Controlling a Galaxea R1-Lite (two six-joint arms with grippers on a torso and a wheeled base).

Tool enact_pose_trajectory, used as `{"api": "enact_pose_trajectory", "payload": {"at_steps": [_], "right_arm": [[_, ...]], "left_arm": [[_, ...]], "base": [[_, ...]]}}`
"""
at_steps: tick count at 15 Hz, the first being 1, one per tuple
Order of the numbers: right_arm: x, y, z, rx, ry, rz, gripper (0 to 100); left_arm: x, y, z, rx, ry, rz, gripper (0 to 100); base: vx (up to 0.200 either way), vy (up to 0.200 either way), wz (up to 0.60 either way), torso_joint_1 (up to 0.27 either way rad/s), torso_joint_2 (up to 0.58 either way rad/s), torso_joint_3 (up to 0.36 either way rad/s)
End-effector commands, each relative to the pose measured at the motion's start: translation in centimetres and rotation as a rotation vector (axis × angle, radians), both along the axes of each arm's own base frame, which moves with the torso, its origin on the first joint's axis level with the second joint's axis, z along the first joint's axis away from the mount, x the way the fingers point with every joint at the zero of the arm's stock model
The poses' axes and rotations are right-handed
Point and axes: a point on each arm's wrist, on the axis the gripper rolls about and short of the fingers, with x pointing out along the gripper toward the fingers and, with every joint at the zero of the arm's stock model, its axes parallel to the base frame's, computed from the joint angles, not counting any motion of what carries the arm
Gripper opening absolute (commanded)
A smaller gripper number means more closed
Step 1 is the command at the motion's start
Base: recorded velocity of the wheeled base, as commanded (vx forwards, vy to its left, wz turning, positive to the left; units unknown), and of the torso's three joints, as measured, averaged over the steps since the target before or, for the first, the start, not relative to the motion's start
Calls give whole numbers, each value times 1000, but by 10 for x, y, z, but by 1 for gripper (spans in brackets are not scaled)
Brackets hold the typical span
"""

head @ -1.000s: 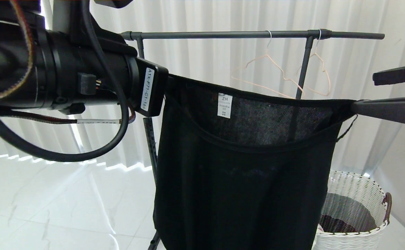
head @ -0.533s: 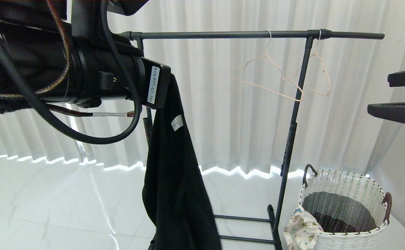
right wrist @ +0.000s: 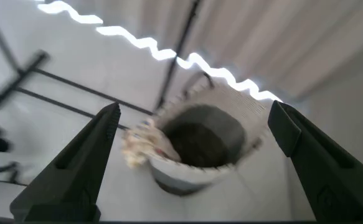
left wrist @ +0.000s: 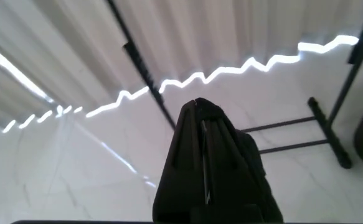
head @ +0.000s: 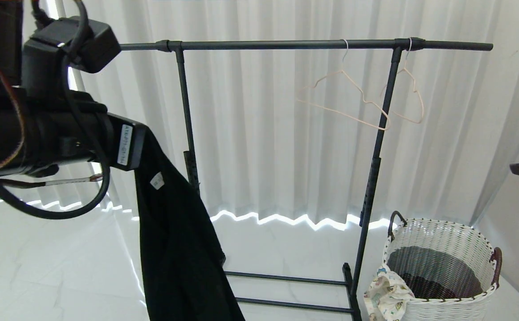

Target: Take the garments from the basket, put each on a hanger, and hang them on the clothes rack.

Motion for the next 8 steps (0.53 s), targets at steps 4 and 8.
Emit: {"api": "enact_pose_trajectory", "payload": {"at_steps": [4,8], "right_arm": [[6,-5,-13,45,-22,-91,100],[13,-3,-9,204,-35,-108,100]], "left_arm": [[-19,38,-3,-7,-19,133,0],[-26,44,-7,-6,-14,153,0]], "base": [[0,0,0,0,0,0],[0,0,0,3,-14,-9]]}}
